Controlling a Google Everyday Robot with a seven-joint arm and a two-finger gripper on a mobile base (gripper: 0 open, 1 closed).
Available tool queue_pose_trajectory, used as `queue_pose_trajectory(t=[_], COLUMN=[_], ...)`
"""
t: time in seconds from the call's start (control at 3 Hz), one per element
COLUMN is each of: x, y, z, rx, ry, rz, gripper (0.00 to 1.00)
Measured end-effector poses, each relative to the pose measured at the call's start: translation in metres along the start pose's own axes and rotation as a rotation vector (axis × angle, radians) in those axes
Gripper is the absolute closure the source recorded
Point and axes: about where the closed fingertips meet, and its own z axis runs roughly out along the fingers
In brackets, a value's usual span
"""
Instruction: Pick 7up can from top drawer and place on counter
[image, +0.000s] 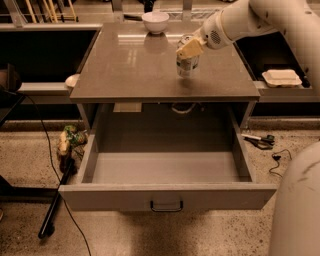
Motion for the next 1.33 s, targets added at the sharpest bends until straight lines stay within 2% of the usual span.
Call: queue_pose_trajectory(t=[0.33,1.0,1.33], x=[0.007,0.026,0.037], y=[-0.024,-0.070,-0.086], z=[0.012,0.012,0.007], rx=[0.054,0.183,0.236], ry=[0.034,0.090,0.084], rz=[0.089,0.198,0.248], gripper=[1.00,1.00,0.86])
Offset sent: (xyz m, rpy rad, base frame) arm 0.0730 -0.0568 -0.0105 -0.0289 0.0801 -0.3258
